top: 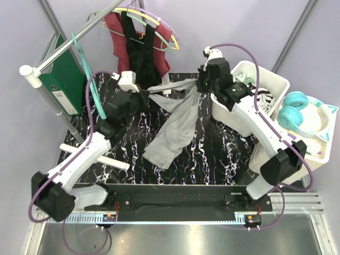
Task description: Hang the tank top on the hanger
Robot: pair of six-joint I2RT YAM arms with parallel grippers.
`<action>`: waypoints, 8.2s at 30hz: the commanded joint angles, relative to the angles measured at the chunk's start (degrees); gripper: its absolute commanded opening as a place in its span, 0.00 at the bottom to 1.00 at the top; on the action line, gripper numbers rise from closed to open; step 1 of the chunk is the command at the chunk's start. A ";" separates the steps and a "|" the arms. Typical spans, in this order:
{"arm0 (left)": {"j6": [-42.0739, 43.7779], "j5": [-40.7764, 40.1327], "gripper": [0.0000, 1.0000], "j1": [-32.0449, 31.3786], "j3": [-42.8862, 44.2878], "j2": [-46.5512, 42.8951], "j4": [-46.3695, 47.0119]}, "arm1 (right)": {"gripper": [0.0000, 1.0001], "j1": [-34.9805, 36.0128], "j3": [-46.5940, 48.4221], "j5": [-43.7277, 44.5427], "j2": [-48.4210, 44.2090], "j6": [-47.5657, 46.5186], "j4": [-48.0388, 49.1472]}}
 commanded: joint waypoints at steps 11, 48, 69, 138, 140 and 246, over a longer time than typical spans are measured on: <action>4.61 -8.79 0.00 -1.79 -3.26 -19.71 -8.49 | 0.61 0.14 -14.42 -4.01 -11.49 4.08 0.89; -2.33 -8.08 0.98 -24.30 -6.59 5.44 -1.02 | 0.85 7.70 -49.77 3.20 -28.83 17.97 15.13; -14.37 -15.83 0.99 -7.43 -34.63 -18.91 -12.36 | 0.72 12.97 -46.52 -12.12 -2.98 22.71 27.61; -0.22 11.07 0.99 4.62 -16.18 -37.20 -39.52 | 0.94 9.81 -36.42 -10.60 -34.00 1.64 4.65; -1.10 11.07 0.99 4.53 -17.23 -38.51 -39.43 | 0.94 9.72 -35.10 -15.70 -33.13 0.05 6.42; -1.37 6.59 0.99 5.50 -18.29 -43.61 -39.96 | 0.00 25.81 13.08 -12.21 8.10 -18.68 46.34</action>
